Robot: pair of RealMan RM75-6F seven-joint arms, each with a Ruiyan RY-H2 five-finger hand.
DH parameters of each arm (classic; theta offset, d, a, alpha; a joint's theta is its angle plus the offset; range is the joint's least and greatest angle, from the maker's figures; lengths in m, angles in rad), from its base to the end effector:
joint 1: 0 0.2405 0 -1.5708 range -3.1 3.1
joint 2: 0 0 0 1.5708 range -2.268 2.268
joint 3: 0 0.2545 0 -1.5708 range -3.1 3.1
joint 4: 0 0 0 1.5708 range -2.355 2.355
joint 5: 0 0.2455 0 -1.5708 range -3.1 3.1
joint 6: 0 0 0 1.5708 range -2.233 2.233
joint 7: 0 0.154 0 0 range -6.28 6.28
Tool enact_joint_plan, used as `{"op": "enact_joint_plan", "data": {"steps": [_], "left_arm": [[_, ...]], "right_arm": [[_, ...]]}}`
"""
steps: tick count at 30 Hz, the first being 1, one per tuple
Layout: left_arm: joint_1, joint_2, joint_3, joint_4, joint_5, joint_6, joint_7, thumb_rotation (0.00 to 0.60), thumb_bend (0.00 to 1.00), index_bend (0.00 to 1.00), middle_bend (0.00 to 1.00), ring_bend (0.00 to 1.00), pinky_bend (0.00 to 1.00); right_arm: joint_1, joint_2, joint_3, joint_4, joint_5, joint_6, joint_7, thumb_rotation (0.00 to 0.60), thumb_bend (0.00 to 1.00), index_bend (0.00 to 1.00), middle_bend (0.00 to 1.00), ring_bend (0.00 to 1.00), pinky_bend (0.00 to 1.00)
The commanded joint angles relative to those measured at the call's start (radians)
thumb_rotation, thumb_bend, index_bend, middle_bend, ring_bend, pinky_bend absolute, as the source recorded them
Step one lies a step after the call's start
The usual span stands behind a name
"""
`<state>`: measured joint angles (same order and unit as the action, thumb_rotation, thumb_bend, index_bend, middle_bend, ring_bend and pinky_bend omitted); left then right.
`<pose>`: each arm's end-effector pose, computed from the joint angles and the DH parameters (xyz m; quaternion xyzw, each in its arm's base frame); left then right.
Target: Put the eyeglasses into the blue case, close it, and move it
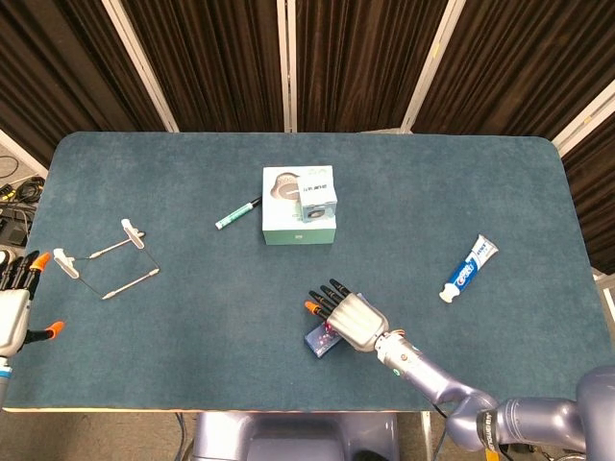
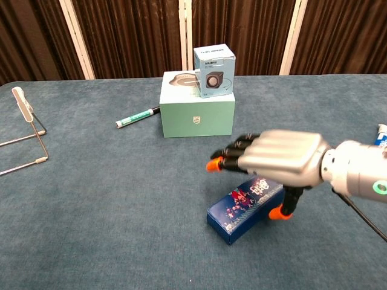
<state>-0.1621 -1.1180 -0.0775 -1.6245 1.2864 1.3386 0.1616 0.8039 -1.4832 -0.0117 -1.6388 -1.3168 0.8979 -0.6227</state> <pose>-0.3400 0.2231 0.1201 -0.5953 -0.4072 -0.2998 0.6245 -0.1206 -0.2873 -0.0794 0.8853 -0.1742 0.2862 0.3226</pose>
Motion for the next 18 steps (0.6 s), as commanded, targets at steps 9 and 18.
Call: {"op": "enact_joint_plan", "data": {"steps": [9, 18], "left_arm": [[0.019, 0.022, 0.007, -0.019, 0.054, 0.045, -0.052, 0.600, 0.00, 0.00, 0.00, 0.00, 0.00], [0.044, 0.029, 0.007, -0.021, 0.110, 0.118, -0.077, 0.600, 0.00, 0.00, 0.00, 0.00, 0.00]], "right_arm": [[-0.211, 0.280, -0.059, -0.163, -0.228, 0.360, 0.170, 0.600, 0.00, 0.00, 0.00, 0.00, 0.00], [-0.408, 0.311, -0.070, 0.008, -0.267, 0.614, 0.462, 0.600, 0.00, 0.00, 0.00, 0.00, 0.00]]}}
